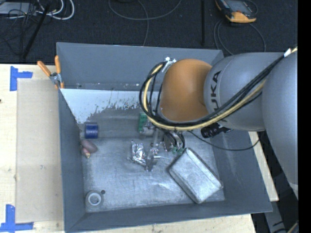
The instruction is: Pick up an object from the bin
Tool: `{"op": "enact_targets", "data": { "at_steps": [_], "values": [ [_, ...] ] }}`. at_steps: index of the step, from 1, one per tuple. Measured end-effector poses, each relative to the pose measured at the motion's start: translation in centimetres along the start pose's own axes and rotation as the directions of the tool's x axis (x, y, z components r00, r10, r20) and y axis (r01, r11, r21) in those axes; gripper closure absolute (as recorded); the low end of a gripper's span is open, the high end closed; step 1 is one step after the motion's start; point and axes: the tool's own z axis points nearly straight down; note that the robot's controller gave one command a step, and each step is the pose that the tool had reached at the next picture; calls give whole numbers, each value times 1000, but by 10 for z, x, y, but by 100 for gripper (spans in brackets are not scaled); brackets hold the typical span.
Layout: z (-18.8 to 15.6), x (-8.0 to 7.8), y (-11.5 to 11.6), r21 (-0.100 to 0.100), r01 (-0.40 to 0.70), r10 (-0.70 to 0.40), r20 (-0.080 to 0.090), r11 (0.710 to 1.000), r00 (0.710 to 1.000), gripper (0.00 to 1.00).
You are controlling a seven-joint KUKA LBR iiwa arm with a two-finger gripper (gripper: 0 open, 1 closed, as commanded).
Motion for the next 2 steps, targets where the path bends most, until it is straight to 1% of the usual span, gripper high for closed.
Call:
{"op": "enact_targets", "data": {
  "at_steps": [1, 2],
  "values": [
    [72, -8, 3, -2, -224, 224, 12, 974, 974, 0],
    [69, -9, 3, -4, -224, 224, 16, 975, 975, 100]
  ]
}}
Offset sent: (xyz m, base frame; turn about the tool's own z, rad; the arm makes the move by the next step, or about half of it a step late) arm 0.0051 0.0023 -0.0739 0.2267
